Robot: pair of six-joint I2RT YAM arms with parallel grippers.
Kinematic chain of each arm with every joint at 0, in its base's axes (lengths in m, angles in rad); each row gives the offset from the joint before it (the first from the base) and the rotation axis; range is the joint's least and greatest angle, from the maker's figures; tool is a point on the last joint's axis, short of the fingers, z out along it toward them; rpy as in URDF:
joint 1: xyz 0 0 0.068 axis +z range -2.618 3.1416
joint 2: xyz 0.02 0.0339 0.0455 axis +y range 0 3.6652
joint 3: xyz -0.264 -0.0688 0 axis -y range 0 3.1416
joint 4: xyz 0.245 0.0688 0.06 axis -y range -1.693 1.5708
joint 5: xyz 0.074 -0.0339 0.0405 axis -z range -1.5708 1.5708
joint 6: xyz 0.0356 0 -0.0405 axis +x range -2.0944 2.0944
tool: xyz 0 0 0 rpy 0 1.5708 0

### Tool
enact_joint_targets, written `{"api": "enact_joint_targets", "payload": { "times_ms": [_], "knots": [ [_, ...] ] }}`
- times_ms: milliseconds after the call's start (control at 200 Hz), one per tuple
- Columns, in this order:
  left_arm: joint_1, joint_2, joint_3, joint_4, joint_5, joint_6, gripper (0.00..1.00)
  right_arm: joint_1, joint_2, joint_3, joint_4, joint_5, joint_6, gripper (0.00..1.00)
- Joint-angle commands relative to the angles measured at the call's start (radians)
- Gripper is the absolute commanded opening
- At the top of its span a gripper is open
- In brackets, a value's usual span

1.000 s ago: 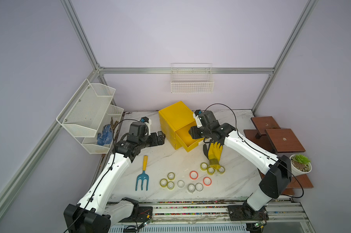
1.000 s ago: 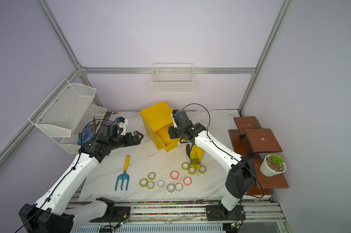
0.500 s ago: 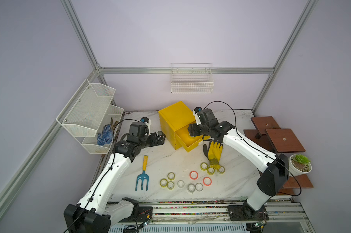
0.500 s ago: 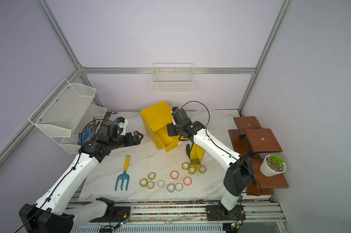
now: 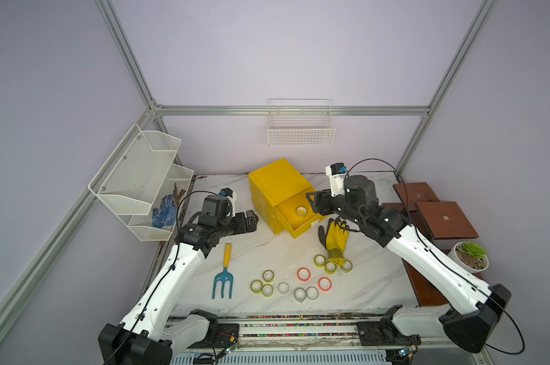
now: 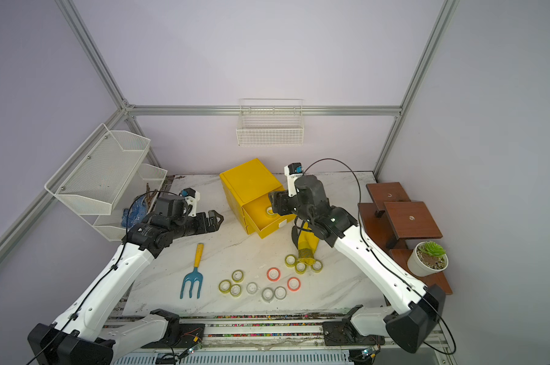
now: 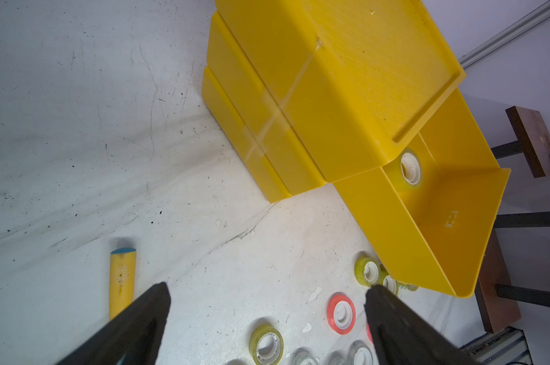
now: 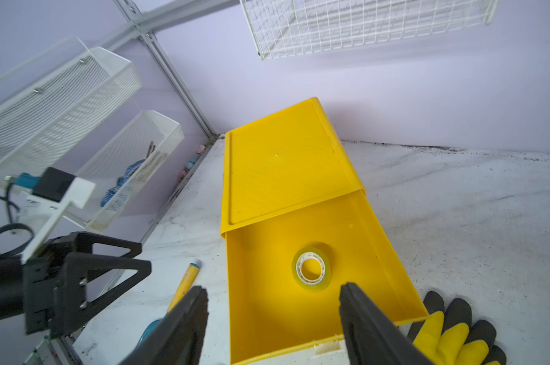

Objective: Place the transparent tape into the drawer according to color
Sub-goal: Place the tape in the drawer, then pick up the tape at the center of the board.

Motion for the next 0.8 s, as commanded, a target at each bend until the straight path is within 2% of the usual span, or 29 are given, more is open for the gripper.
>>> {"api": "enact_joint_targets", "payload": {
  "times_ms": [0,190,395,590,795],
  "knots": [
    [0.005,-0.054,-0.013,-0.018,-0.005,0.005,1.0,0.003,-0.088,-0.103,0.052,-0.014,0.024,0.71],
    [-0.001,-0.097,-0.08,-0.019,0.004,-0.035,1.0,0.002,-0.246,-0.274,0.015,0.012,0.059,0.71],
    [-0.047,-0.115,-0.188,-0.006,-0.012,-0.107,0.99,0.002,-0.366,-0.461,-0.006,0.023,0.12,0.7],
    [-0.096,-0.08,-0.277,0.016,-0.039,-0.159,0.97,0.003,-0.377,-0.579,-0.006,0.021,0.158,0.7],
    [-0.142,-0.015,-0.316,-0.012,-0.06,-0.191,0.92,0.002,-0.34,-0.632,0.009,0.024,0.182,0.69]
  ]
}}
